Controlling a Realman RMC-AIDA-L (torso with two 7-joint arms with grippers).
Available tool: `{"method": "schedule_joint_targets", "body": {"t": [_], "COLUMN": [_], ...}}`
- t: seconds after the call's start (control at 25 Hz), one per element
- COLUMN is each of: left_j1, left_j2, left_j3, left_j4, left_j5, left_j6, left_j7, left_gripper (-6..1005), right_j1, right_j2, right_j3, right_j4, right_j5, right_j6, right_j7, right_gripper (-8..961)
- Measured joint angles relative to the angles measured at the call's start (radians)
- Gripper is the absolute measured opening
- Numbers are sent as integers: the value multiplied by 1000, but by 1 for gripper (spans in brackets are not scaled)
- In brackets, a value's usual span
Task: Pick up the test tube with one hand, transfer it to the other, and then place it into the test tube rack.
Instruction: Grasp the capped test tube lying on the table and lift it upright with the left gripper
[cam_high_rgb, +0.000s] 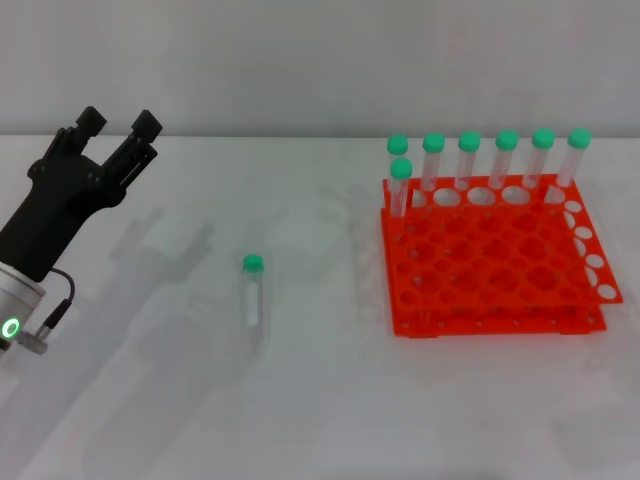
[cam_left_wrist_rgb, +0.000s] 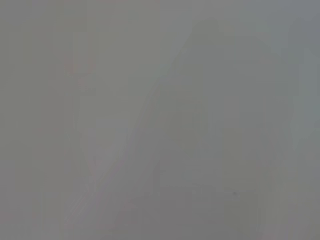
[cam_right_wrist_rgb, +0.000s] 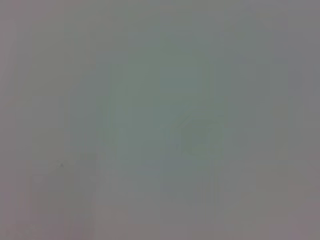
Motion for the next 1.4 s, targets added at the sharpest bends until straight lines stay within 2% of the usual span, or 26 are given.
{"method": "schedule_joint_targets", "body": {"t": [0.36,0.6,0.76,1.0,1.2,1.4], "left_j1": [4,8,19,48,33,-32], "left_j2": [10,48,70,114,114,118], "left_j3": [0,-7,-9,-19,-120,-241], "left_j4": [18,79,175,397,533,601], "left_j5": [9,127,214,459,748,1040], "left_j6": [-3,-58,-112,-257,-327,-333], "left_j7": [-75,-256,-392,-757,-1013,-1298], "left_gripper": [888,888,888,888,888,888], "right_j1": [1,1,-4,-7,-9,-8], "right_j2": [0,0,0,-2,-3,-5], "right_j3": [2,2,6,11,33,39], "right_j4": [-3,-5,-3,-14,-21,-38], "right_j5": [2,5,7,9,10,11], "right_j6": [0,3,4,5,5,11], "right_j7": [0,0,0,-4,-42,-40], "right_gripper": [754,754,754,754,754,754]}}
